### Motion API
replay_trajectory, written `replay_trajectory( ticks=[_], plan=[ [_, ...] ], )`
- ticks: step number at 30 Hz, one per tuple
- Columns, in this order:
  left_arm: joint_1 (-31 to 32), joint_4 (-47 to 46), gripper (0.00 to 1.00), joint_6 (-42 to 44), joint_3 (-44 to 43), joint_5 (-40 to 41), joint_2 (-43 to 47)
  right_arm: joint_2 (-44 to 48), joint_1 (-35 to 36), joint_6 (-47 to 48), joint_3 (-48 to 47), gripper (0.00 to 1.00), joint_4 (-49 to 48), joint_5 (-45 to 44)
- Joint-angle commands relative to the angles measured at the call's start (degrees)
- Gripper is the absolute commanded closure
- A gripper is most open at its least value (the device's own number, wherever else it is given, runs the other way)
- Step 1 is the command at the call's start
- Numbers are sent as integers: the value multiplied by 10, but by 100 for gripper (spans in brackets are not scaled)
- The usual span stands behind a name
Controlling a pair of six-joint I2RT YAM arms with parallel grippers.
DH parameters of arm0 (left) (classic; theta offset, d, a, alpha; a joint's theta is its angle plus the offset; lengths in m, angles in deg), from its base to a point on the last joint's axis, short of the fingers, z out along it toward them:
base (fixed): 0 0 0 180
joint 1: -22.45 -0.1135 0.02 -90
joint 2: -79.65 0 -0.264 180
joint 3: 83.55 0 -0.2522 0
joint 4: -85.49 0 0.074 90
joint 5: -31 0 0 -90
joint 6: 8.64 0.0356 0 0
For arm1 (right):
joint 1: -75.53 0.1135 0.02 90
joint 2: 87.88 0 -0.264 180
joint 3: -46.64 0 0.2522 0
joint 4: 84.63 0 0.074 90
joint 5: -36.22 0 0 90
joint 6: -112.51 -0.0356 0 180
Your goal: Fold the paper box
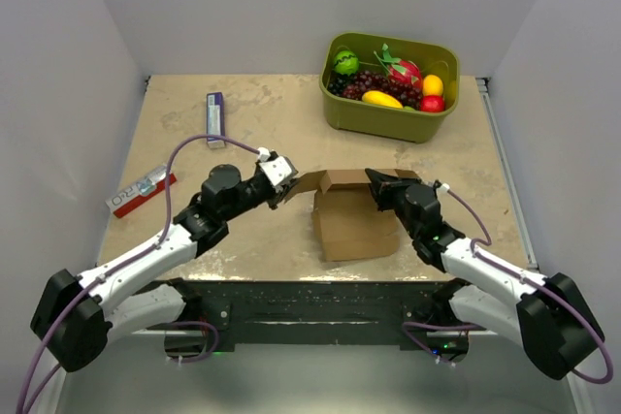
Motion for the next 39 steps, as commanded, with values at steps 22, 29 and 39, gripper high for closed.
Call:
replay_trajectory(
  ticks=[22, 29, 39],
  plan=[
    [19, 13, 24, -278, 50, 159, 30, -125, 23, 109, 31, 100, -34, -73],
    [19, 4, 23, -299, 88, 212, 3, -71, 24, 124, 48, 100, 1, -92],
    [21, -74, 22, -323, 82, 192, -117, -42, 24, 122, 65, 100, 15, -104]
  ],
)
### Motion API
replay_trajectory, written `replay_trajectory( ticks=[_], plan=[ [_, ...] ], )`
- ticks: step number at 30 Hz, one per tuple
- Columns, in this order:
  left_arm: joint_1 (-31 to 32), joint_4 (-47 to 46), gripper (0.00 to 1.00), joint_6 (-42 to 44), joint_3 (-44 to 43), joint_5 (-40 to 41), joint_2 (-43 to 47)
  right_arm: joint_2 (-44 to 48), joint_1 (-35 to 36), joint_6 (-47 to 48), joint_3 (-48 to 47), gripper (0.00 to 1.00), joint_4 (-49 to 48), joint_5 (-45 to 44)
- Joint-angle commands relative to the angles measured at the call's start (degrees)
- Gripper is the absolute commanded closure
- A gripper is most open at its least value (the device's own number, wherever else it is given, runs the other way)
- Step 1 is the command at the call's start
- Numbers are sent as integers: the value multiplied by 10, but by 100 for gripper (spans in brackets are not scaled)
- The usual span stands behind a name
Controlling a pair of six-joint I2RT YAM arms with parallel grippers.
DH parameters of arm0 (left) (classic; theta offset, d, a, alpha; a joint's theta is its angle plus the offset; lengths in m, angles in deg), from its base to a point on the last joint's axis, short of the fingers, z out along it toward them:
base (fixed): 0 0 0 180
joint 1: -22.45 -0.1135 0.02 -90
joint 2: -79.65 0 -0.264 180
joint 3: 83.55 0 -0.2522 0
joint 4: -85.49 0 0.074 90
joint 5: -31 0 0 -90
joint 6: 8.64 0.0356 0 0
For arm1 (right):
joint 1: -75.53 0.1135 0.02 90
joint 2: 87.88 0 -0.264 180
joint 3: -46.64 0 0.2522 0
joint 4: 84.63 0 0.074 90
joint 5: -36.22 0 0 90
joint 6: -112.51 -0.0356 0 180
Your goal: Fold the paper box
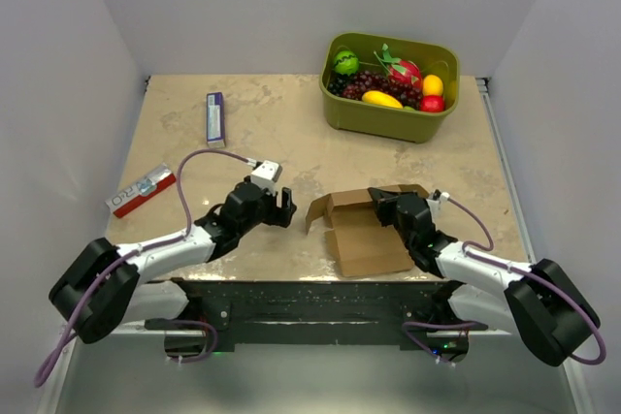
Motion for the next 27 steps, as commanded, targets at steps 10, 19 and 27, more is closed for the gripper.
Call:
replay_trajectory(
  ticks=[10, 19, 27],
  plan=[
    [8, -110, 30, 23, -53, -76, -147, -5, 0, 16, 3, 100, 21, -39],
    [29, -187, 44, 26, -69, -168, -205, -15, 0, 16, 3, 100, 20, -38],
    [59, -237, 50, 9, -74, -195, -233, -21, 0, 9, 9, 100, 15, -35]
  ],
)
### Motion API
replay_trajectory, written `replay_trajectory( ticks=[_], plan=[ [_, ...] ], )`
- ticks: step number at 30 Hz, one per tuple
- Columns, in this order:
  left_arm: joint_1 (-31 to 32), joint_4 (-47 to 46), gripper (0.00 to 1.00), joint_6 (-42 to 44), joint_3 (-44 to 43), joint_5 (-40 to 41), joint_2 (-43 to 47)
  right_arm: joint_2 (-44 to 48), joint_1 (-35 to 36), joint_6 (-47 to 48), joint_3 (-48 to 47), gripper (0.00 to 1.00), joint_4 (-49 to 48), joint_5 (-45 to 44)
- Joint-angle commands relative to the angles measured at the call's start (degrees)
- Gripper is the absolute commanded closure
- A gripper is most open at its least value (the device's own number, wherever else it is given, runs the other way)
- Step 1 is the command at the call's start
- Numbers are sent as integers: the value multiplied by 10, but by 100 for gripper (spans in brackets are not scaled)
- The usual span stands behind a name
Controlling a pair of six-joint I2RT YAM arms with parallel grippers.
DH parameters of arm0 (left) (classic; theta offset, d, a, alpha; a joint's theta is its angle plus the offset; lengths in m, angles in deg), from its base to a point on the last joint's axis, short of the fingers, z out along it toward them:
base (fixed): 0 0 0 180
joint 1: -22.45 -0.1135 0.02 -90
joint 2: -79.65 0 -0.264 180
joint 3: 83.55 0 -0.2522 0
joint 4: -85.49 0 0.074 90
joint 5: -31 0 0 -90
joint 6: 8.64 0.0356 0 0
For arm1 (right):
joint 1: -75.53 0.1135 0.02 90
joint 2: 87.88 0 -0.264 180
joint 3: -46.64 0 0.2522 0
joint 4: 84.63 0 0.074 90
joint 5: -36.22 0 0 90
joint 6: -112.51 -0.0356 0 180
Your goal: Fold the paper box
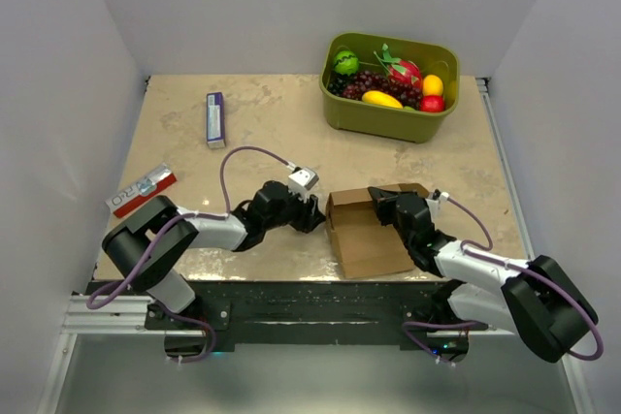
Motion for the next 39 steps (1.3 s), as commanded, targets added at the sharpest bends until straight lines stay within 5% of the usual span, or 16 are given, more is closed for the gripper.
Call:
replay_trajectory(
  ticks=[1, 39],
  plan=[
    [18, -59, 50, -6, -22, -25, -7, -7, 1, 8, 10, 100, 32, -27],
    [52, -263, 32, -6, 53, -54, 11, 36, 0, 8, 21, 100, 65, -37]
  ],
)
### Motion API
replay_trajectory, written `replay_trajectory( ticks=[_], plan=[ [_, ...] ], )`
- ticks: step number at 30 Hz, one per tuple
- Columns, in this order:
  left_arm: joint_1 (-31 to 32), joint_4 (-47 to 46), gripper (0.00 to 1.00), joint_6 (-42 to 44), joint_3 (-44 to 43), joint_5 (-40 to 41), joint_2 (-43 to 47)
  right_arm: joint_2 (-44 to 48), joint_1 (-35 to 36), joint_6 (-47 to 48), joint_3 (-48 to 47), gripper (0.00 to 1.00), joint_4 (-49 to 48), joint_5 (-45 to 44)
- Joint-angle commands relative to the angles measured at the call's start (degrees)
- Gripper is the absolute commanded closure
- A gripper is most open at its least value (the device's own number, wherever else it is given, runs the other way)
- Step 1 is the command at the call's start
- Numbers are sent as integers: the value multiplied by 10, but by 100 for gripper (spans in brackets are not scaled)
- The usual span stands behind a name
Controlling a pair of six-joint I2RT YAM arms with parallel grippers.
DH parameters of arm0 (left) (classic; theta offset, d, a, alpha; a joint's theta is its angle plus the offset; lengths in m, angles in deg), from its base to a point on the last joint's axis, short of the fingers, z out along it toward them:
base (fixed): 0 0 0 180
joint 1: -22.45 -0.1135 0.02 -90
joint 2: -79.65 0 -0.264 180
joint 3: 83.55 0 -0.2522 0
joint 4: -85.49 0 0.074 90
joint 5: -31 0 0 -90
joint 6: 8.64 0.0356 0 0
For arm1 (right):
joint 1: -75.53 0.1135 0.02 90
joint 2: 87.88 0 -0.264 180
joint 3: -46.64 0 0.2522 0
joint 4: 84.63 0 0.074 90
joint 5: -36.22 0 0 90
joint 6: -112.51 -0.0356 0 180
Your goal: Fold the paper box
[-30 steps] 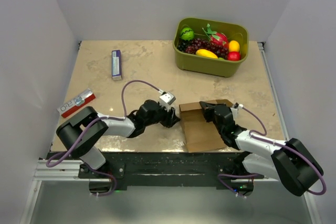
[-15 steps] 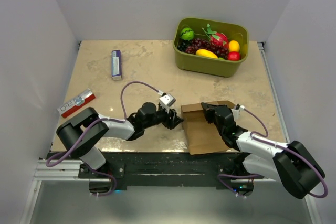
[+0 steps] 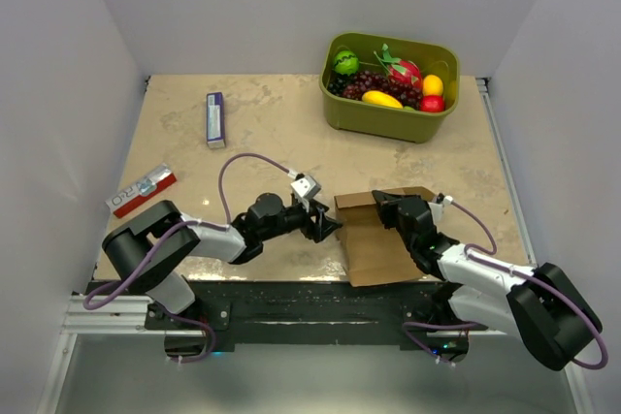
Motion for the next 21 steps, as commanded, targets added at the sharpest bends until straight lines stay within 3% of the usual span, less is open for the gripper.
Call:
replay_trajectory(
  ticks=[1, 13, 21],
  plan=[
    [4, -68, 32, 4, 2, -11, 4, 8, 1, 8, 9, 100, 29, -24],
    [11, -59, 33, 1, -24, 56, -37, 13, 1, 8, 8, 100, 36, -24],
    [19, -34, 35, -6, -39, 151, -46, 12, 1, 9, 8, 100, 36, -20]
  ],
)
